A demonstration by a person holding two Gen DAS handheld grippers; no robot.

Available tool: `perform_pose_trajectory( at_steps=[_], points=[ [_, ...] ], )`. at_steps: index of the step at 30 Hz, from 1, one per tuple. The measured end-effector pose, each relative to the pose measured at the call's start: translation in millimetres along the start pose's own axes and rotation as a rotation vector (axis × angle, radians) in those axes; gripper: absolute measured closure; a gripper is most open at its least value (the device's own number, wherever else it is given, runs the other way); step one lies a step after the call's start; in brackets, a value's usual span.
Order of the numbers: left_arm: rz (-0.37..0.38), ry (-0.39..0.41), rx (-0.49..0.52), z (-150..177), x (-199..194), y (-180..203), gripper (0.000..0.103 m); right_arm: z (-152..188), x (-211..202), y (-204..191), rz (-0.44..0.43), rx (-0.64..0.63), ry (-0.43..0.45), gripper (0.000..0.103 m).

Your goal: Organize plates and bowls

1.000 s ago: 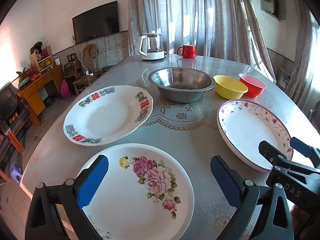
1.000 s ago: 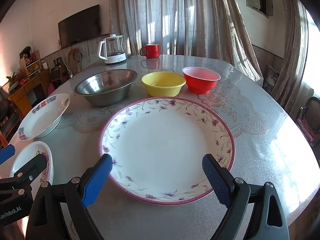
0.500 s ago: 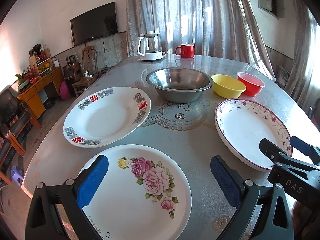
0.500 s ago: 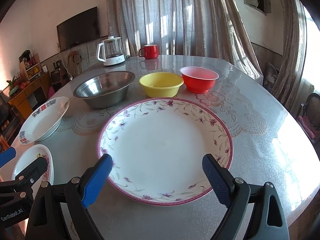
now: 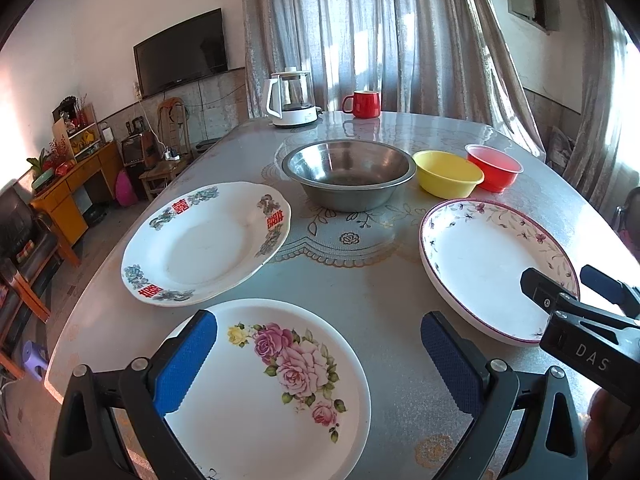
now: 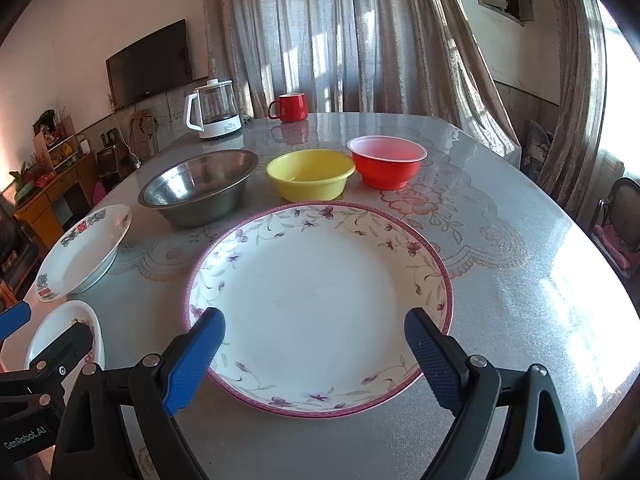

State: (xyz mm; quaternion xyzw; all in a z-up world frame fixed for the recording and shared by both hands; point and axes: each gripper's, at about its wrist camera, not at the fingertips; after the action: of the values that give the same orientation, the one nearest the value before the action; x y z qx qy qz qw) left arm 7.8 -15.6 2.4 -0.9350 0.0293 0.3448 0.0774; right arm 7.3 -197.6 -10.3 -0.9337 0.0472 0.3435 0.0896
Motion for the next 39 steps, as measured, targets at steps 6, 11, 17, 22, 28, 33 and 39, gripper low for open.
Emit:
perform_pose_trajectory(
  at_steps=[6,11,17,22,28,33,39],
  points=[
    [0.008,0.0,0.011,-3,0,4,0.0,-6,-2,12,0.01,0.032,0.012,0.011],
    [0.015,-0.001,0.025,-5,1,7,0.0,-8,-2,20,0.017,0.052,0.014,0.011],
    [0.026,-0.004,0.035,-8,2,13,0.0,-12,-3,33,0.015,0.082,0.016,0.011],
    [0.036,-0.005,0.05,-11,3,19,0.0,-14,-1,42,0.01,0.106,0.008,0.011],
    [0.046,-0.006,0.065,-15,5,24,0.0,-16,0,53,-0.003,0.134,0.003,0.014],
    [0.056,-0.02,0.078,-19,10,29,0.0,-20,3,69,0.008,0.167,0.006,0.016],
    [0.115,-0.041,0.126,-26,19,42,0.0,-23,13,91,0.015,0.211,-0.018,0.022]
  ],
)
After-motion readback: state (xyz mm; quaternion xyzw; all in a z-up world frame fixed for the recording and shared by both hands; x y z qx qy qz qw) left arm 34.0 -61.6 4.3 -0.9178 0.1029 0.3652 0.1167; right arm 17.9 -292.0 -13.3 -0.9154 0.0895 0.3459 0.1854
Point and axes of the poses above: each gripper's, at about its wrist camera, not at the fingertips, and x roughly the way its jaws point, y to its right, z to its underside, and after that the axes turned 5 degrees about x, right-handed
